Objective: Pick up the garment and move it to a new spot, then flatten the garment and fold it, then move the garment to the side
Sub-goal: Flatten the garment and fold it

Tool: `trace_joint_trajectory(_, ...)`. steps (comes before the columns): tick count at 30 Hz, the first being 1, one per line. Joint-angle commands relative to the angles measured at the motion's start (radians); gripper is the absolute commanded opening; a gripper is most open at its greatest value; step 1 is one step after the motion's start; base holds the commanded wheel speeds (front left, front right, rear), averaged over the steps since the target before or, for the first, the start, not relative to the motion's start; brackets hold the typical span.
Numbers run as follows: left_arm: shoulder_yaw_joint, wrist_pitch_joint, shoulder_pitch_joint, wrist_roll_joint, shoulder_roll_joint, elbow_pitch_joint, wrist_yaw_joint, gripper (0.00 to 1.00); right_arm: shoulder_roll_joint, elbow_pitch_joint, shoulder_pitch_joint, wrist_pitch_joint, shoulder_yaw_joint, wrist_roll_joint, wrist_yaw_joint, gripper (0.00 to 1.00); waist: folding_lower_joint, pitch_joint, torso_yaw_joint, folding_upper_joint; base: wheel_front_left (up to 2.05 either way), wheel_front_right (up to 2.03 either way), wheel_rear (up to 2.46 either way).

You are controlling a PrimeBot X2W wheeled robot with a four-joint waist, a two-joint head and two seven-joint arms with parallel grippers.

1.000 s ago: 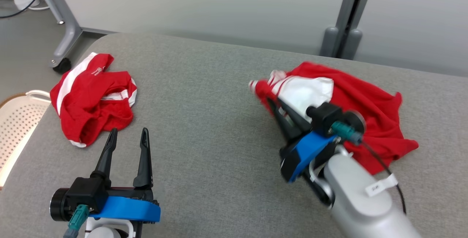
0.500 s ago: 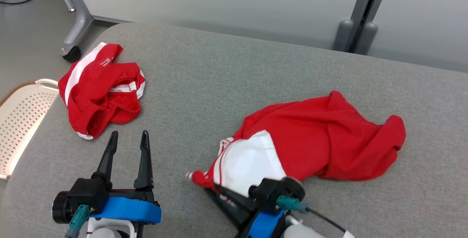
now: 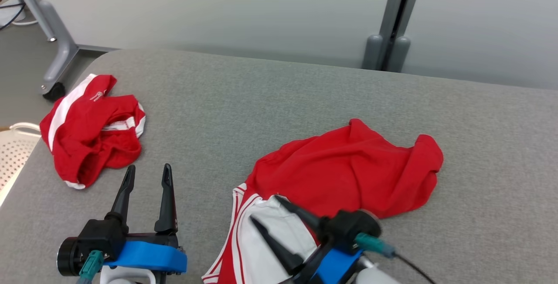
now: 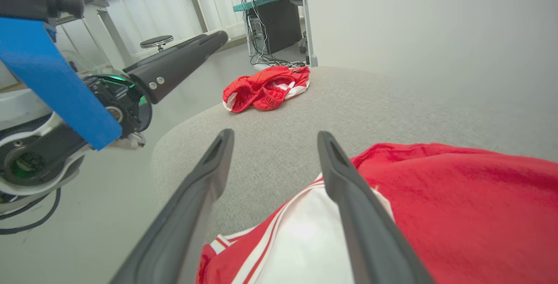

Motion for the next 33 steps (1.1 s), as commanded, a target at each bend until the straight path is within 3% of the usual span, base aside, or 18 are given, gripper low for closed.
trace_joint_trajectory(1,0.006,-0.003,0.010,0.003,-0.001,-0.001,0.002,1.00,-0.003,-0.009,0.031,-0.004,-0.068,-0.034,0.000,1.00,0.0001,-0.013,-0.021,-0.0001,0.00,0.00,0.00)
trace_joint_trajectory(2,0.006,-0.003,0.010,0.003,-0.001,-0.001,0.002,1.00,-0.003,-0.009,0.031,-0.004,-0.068,-0.034,0.000,1.00,0.0001,-0.013,-0.021,-0.0001,0.00,0.00,0.00)
trace_joint_trajectory(3,0.011,-0.003,0.014,0.005,-0.001,-0.005,0.002,1.00,-0.007,-0.026,0.057,-0.004,-0.161,-0.075,0.000,1.00,0.0001,-0.014,-0.037,-0.0001,0.00,0.00,0.00)
trace_joint_trajectory(9,0.022,-0.003,0.021,0.009,-0.001,-0.009,0.001,1.00,-0.026,-0.098,0.170,-0.004,-0.453,-0.169,0.000,1.00,0.0001,-0.015,-0.066,-0.0001,0.00,0.00,0.00)
trace_joint_trajectory(14,0.026,-0.003,0.030,0.010,-0.001,-0.012,0.000,1.00,-0.020,-0.141,0.260,-0.004,-0.592,-0.212,0.000,1.00,0.0001,-0.010,-0.082,-0.0001,0.00,0.00,0.00)
trace_joint_trajectory(21,0.023,-0.003,0.028,0.009,-0.001,-0.011,-0.001,1.00,-0.008,-0.173,0.319,-0.004,-0.630,-0.237,0.000,1.00,0.0001,-0.003,-0.089,-0.0001,0.00,0.00,0.00)
trace_joint_trajectory(33,0.012,-0.003,0.038,0.015,-0.001,-0.007,-0.002,1.00,-0.004,-0.185,0.273,-0.004,-0.653,-0.249,0.000,1.00,0.0001,-0.011,-0.114,-0.0001,0.00,0.00,0.00)
